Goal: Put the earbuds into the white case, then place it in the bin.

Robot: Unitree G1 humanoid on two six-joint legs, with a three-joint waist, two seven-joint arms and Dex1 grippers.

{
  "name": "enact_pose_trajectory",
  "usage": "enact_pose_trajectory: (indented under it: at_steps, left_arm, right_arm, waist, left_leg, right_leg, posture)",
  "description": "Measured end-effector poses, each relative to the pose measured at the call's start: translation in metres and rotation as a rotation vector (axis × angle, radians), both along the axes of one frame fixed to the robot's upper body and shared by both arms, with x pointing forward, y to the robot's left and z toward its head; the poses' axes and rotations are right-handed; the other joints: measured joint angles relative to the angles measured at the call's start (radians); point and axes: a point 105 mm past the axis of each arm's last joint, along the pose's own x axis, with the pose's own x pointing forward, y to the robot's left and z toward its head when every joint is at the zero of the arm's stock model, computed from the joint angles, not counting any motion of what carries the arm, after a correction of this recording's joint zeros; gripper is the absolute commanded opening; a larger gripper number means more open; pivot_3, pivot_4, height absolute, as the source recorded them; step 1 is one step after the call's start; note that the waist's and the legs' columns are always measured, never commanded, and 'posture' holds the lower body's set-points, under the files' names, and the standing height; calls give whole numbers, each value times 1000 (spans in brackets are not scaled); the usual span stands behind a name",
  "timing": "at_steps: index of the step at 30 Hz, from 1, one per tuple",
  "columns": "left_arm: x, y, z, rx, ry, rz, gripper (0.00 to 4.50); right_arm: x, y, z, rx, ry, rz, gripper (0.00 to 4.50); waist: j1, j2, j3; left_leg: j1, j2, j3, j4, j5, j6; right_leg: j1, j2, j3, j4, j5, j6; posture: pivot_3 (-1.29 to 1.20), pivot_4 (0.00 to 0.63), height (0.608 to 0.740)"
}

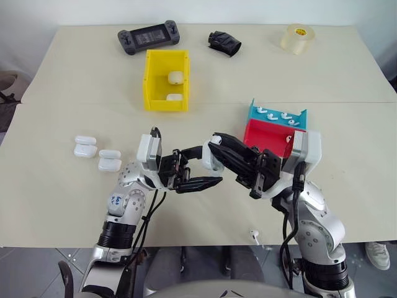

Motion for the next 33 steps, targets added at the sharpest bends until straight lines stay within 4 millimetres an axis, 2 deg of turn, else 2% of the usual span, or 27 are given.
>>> enact_pose_trajectory:
  at_steps: [13,33]
  left_arm:
    - [2,0,3,-6,-5,12,2928]
    - [-1,2,0,26,-21,-17,2928]
  right_arm:
    - [-1,-8,-4,-11,10,7,512]
    - [5,-3,-7,-65,-26,31,512]
  waist:
    - [1,0,0]
    - [0,0,0]
  left_leg:
    - [0,0,0,0,0,0]
    - [0,0,0,0,0,0]
  right_leg:
    - [0,0,0,0,0,0]
    - [0,0,0,0,0,0]
  posture:
    - [0,150,740]
    - [0,150,740]
